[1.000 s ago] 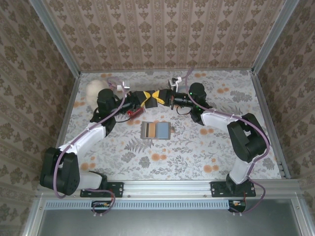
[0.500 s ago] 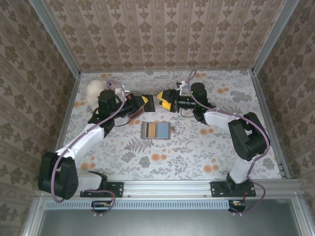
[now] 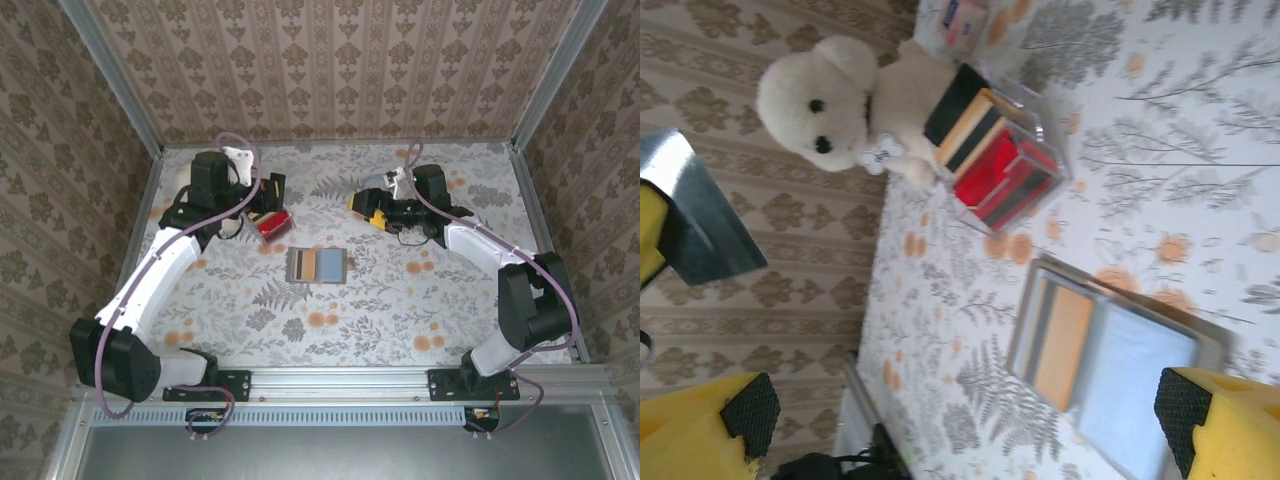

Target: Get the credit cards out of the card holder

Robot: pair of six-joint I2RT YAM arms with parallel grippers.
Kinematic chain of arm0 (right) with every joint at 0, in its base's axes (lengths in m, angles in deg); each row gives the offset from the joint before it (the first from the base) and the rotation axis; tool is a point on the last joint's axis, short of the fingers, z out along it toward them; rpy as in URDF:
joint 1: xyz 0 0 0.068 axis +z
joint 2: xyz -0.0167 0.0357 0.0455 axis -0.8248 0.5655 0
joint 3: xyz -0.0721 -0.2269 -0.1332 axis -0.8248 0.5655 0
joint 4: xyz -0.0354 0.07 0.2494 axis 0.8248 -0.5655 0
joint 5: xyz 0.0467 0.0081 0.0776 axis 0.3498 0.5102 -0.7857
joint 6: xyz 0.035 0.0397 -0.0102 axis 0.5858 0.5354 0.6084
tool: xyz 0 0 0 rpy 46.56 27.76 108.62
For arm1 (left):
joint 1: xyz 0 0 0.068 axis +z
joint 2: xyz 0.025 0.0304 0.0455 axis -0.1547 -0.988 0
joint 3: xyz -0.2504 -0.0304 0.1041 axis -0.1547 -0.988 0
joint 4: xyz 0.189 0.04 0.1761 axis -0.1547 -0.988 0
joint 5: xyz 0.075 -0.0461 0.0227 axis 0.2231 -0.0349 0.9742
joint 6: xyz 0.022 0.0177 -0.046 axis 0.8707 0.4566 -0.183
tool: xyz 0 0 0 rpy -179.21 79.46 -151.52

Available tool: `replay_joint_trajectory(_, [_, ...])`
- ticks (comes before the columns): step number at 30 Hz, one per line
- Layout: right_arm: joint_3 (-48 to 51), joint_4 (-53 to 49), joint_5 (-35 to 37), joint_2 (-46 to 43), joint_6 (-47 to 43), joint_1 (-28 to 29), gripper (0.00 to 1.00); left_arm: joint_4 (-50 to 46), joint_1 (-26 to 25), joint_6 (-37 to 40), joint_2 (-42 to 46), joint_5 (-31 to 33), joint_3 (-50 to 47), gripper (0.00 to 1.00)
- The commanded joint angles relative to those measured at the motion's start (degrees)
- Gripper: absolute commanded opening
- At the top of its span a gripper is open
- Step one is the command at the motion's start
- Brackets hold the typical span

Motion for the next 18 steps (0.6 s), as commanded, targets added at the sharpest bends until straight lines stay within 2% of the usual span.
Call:
replay_joint_trajectory(1, [1.22,-5.61,3.33,-2.03,-5.74,-0.1,1.0,-6.52,1.27,17.48,-3.69,3.98,3.92,0.0])
replay_joint_trajectory(5, [1.08,-6.39,4.39,-1.97,-6.84,-0.09,1.0,-14.5,3.43,24.64,-11.73,7.52,12.48,0.0])
replay_joint_trajectory(10, [1.44,-7.46,6.06,-2.74,-7.97,-0.23,1.0,-21.76,6.82,36.59,-20.16,2.69,20.62,0.0])
replay_joint_trajectory(18, [0.97,-8.08,6.37,-1.28,-8.09,-0.78,1.0,-24.16,9.41,47.28,-31.22,-0.71,27.11,0.0])
